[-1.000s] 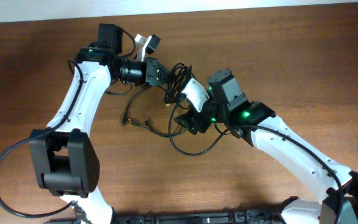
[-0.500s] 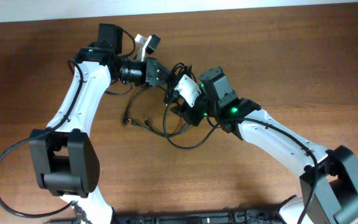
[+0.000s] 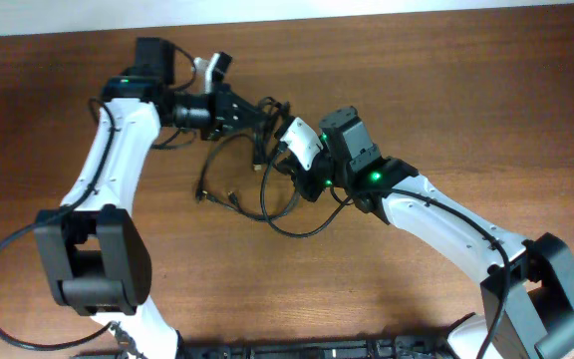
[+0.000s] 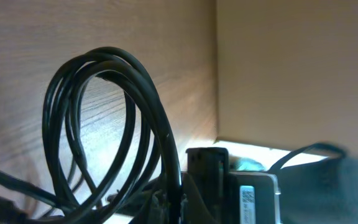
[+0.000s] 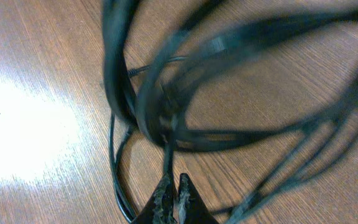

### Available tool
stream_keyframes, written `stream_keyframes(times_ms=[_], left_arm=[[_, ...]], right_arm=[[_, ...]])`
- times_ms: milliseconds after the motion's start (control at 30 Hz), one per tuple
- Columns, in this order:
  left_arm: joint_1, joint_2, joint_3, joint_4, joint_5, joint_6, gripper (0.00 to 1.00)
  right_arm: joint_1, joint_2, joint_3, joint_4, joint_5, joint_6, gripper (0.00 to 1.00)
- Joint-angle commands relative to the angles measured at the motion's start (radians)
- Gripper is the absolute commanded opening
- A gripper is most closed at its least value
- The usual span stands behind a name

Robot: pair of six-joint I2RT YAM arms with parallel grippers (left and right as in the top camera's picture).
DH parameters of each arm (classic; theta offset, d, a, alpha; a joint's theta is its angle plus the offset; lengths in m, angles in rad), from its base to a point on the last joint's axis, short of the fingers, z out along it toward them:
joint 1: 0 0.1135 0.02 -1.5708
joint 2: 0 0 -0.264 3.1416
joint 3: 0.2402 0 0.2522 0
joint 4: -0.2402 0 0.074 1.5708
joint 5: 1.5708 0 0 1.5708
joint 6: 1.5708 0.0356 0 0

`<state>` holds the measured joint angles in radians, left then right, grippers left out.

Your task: Untangle cables

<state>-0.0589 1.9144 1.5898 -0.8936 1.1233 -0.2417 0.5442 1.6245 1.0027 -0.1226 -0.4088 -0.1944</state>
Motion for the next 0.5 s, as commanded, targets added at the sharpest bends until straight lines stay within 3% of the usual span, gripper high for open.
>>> stream_keyframes(times_ms=[0,100,133,167,267,467], left_arm=[[0.044,-0.034,0.019,0.002,0.08,-0.137,0.0],[0.058,-0.034,0.019,0.002,0.098,-0.137,0.0],[0.058,-0.034,0.019,0.002,0.105,-0.137,0.0],[0.058,-0.034,0.019,0.002,0.114,-0.137,0.0],[0.058,-0.034,0.019,0.002,0.146,-0.15,0.0],[0.058,-0.034,0.019,0.002,0.181,-0.163,0.0]], right_arm=[[0.005,0.002,0.019,0.005,-0.01,0.005,0.04],[0.005,0.002,0.019,0.011,-0.013,0.026,0.04],[0.005,0.002,0.019,0.015,-0.043,0.032,0.09],[0.005,0.002,0.019,0.021,-0.08,0.032,0.24],[0.005,0.002,0.019,0.042,-0.146,0.031,0.45],[0.005,0.002,0.019,0.077,-0.164,0.031,0.47]])
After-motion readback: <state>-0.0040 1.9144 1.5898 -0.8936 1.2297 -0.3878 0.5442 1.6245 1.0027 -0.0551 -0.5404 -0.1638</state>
